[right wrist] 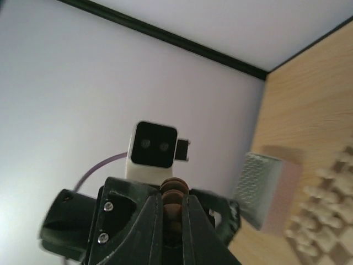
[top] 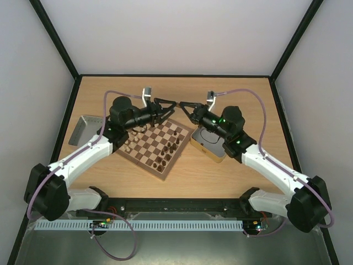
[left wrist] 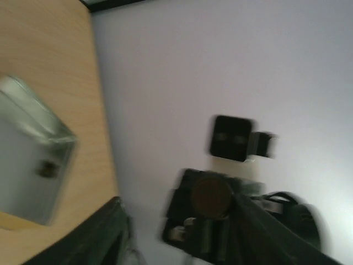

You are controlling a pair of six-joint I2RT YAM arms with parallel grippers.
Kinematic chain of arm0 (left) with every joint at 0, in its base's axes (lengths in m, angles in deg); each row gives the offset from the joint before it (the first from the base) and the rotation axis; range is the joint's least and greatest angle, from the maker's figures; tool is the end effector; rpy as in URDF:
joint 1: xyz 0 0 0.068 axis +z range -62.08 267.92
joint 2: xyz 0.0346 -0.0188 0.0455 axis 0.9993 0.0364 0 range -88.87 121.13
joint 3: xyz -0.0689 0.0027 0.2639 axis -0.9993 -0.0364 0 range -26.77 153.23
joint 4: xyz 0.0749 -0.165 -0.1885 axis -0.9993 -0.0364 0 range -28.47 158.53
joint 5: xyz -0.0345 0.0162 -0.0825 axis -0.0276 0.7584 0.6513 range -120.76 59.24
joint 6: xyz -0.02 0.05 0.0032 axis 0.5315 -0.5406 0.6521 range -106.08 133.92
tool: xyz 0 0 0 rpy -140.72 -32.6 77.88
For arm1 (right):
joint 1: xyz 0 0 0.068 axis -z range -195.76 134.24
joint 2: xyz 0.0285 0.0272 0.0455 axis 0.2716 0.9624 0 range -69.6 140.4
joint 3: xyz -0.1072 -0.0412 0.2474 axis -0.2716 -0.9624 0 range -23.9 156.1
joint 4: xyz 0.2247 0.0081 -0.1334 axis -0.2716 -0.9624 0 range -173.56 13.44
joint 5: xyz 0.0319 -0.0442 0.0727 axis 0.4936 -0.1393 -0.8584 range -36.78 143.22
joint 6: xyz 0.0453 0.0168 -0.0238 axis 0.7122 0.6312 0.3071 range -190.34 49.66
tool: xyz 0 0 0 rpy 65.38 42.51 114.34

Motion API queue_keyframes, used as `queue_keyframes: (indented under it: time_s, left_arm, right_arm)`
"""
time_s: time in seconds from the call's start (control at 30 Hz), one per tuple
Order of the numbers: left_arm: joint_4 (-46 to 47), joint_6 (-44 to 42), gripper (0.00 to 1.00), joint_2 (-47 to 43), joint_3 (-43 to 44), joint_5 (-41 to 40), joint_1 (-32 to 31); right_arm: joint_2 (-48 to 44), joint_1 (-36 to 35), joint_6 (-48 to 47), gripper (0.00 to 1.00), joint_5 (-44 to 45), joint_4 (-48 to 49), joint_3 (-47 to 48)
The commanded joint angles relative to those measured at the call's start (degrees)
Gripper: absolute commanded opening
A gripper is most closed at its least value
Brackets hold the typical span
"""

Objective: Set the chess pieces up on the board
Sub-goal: Place the chess piece on the chessboard.

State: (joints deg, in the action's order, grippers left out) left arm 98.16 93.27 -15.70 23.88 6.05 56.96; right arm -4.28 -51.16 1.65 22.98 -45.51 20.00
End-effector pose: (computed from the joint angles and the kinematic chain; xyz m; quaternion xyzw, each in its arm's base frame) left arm 0.2417 -0.1697 0.3403 -0.0415 0.6699 -0.7031 0.2348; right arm 0.2040 0.1670 0.3373 0.0063 0.6540 0.6940 0.3011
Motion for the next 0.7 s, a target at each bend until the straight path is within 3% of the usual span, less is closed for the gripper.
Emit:
queue_keyframes:
  time_s: [0.0,0.13,0.27,0.67]
  left_arm:
    - [-24.82,-15.64,0.58,-3.03,3.79,-11.19,0.47]
    - [-43.09,-28.09,0.63,-3.46,5.16,-26.03,2.18]
    - [-49.31,-34.00,0.64,-4.70,3.21,-34.73,4.82]
    - [-48.60,-39.79,0.66,-4.48,2.79,-35.34,6.17]
  right_arm:
    - [0.97,-0.31,-21.18,0.02,7.17,-27.08,8.67]
    - [6.06,-0.33,-33.70,0.02,12.13,-45.12,13.70]
    - [12.16,-1.11,-41.24,0.02,16.36,-56.04,17.04]
    - [30.42,-3.30,-45.97,0.02,21.04,-67.12,28.49]
